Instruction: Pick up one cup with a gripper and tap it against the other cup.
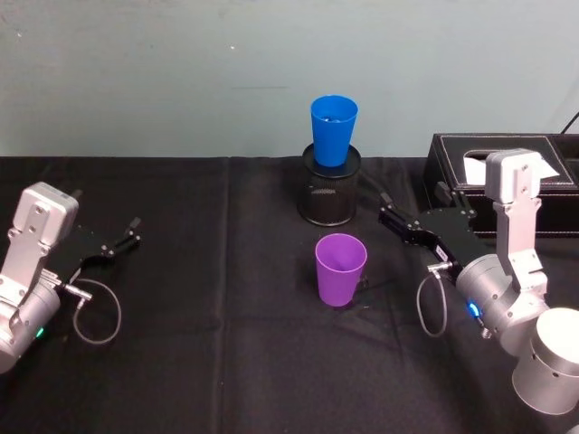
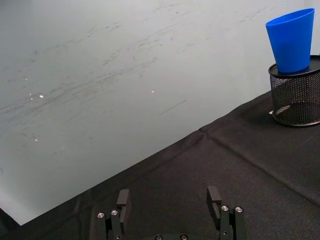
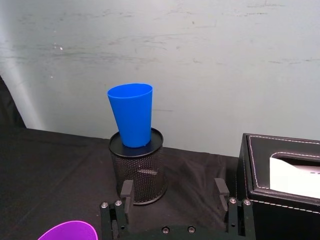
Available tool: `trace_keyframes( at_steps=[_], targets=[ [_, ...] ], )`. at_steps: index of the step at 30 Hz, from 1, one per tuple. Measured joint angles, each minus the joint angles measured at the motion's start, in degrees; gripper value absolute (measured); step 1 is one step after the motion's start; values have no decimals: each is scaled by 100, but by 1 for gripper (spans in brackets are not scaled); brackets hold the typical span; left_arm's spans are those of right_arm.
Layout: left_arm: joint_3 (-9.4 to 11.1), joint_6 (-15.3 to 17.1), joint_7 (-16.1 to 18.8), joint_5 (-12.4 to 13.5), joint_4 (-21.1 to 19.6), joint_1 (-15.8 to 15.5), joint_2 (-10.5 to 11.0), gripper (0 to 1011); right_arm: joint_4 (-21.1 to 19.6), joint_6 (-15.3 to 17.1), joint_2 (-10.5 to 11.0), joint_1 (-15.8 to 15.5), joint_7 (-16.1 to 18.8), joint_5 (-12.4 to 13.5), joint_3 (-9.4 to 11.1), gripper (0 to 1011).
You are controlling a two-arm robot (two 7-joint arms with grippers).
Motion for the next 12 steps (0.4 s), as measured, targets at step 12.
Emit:
trace_keyframes(
  at_steps=[12],
  targets=[
    [0, 0, 0, 0, 0, 0, 0, 1000, 6, -20, 0, -6, 11, 9, -10, 1003]
  ],
)
